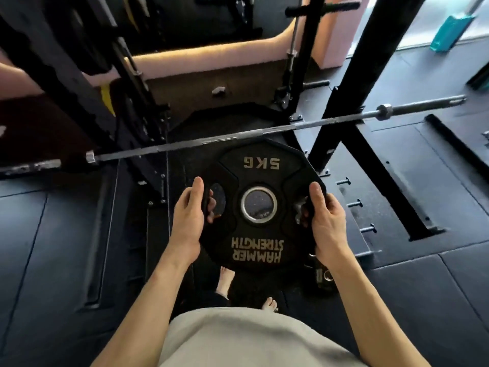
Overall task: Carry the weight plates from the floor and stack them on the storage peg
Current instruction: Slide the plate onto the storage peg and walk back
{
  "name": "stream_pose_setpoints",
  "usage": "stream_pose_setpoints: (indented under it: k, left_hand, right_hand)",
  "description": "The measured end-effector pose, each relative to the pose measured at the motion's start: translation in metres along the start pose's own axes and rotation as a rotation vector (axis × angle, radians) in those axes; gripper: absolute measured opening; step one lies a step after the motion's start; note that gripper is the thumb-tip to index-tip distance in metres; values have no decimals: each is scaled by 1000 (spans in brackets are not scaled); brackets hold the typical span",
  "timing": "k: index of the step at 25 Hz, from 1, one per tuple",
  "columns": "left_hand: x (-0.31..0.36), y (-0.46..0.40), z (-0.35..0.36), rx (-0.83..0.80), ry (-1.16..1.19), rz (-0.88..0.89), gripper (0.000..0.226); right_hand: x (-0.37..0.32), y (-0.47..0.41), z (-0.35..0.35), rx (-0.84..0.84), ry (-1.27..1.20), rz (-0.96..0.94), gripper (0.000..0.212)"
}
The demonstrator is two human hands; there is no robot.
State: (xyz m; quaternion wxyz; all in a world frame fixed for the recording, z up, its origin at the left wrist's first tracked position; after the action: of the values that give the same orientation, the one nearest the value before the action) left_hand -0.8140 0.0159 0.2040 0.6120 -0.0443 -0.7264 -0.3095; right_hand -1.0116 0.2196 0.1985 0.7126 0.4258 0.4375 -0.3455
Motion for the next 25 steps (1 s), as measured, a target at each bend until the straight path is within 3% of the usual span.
stream_pose_setpoints:
  k: [9, 12, 18, 25]
  left_hand:
    - [-21, 180, -183, 613, 217, 64, 50]
    - [-34, 247, -246, 741, 201, 81, 58]
    - [-69, 401, -385, 1021, 165, 177, 45]
    - [-112, 484, -509, 1162, 284, 154, 47]
  right_hand:
    - [7, 124, 152, -546, 87, 82, 36]
    - [24, 196, 191, -678, 58, 128, 34]
    - [86, 379, 263, -943, 6, 221, 33]
    - [148, 513, 353, -1131, 109, 231, 37]
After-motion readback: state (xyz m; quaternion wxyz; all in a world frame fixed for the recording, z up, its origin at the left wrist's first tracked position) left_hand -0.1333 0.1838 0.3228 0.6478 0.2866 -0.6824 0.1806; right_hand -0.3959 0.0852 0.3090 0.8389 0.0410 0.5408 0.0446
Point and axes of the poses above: each hand's wrist, its own y-axis away from the middle knuckle, its own z-axis out of the palm, x = y × z, the point moved 10 cm from there along -y, towards the middle knuckle, and after that the axes turned 12 degrees about -y, right-handed, at the moved point
